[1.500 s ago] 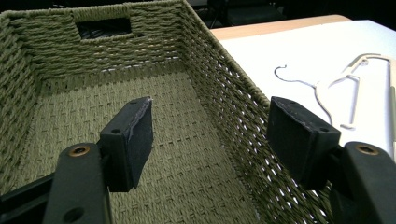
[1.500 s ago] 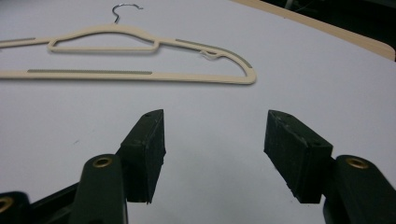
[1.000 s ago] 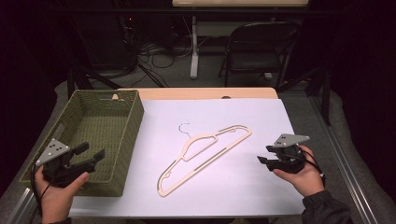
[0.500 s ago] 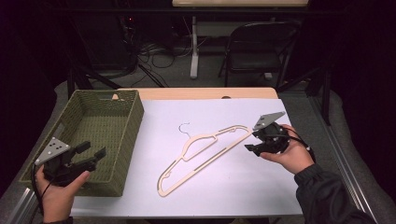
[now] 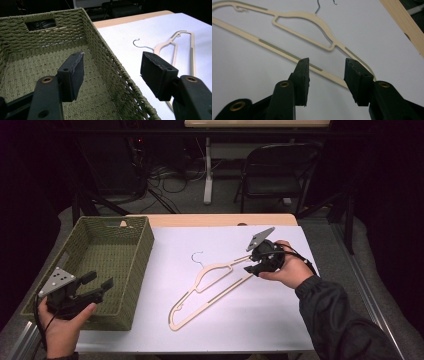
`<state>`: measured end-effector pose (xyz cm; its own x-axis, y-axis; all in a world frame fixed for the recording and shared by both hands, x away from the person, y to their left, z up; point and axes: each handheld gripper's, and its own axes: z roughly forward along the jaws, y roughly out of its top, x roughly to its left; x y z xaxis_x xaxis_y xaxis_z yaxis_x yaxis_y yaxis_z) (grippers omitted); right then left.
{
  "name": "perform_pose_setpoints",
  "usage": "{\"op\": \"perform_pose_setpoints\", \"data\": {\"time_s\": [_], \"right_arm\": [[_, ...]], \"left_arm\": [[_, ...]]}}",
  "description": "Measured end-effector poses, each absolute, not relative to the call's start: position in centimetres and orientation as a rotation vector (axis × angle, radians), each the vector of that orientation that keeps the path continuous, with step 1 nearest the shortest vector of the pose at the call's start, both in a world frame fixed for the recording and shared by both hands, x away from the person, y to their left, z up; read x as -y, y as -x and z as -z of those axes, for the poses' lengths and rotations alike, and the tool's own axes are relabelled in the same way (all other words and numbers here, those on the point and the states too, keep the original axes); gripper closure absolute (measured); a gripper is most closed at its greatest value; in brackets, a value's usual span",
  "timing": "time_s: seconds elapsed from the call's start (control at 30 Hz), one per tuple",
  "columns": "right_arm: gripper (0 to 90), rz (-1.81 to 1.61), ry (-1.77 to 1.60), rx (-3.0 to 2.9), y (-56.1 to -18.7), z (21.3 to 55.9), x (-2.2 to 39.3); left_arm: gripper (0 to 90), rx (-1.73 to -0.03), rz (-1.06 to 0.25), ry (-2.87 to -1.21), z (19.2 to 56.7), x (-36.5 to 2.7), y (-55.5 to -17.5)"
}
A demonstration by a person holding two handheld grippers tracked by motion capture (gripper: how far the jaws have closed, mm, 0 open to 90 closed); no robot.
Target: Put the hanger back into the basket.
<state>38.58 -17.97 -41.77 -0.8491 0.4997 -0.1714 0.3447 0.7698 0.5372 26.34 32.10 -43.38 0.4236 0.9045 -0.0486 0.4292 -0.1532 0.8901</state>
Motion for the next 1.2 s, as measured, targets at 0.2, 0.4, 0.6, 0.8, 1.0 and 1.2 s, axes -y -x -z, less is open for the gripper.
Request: {"op": "perform_pose_setpoints", "data": {"time_s": [0.2,0.4,0.6,0.8,1.0,1.2], "right_arm": [[52.5,-0.728,-0.677,-2.673,-40.3,42.1,17.0],[52.7,-0.653,-0.678,-2.710,-41.3,41.9,16.2],[52.5,-0.633,-0.669,-2.740,-42.1,41.7,15.5],[49.9,-0.573,-0.628,-2.772,-42.9,42.3,14.3],[50.5,-0.511,-0.560,-2.815,-43.3,43.8,12.8],[51.0,-0.459,-0.465,-2.845,-43.2,45.4,11.3]], "left_arm": [[35.5,-1.157,-0.655,-1.770,43.5,-31.9,-26.3],[35.5,-1.158,-0.658,-1.765,43.3,-32.0,-26.1],[35.5,-1.159,-0.658,-1.767,43.3,-32.1,-26.1],[35.5,-1.156,-0.653,-1.776,43.4,-32.1,-26.2],[35.6,-1.169,-0.660,-1.769,43.4,-32.5,-26.0],[35.6,-1.165,-0.655,-1.764,43.4,-32.5,-25.8]]}}
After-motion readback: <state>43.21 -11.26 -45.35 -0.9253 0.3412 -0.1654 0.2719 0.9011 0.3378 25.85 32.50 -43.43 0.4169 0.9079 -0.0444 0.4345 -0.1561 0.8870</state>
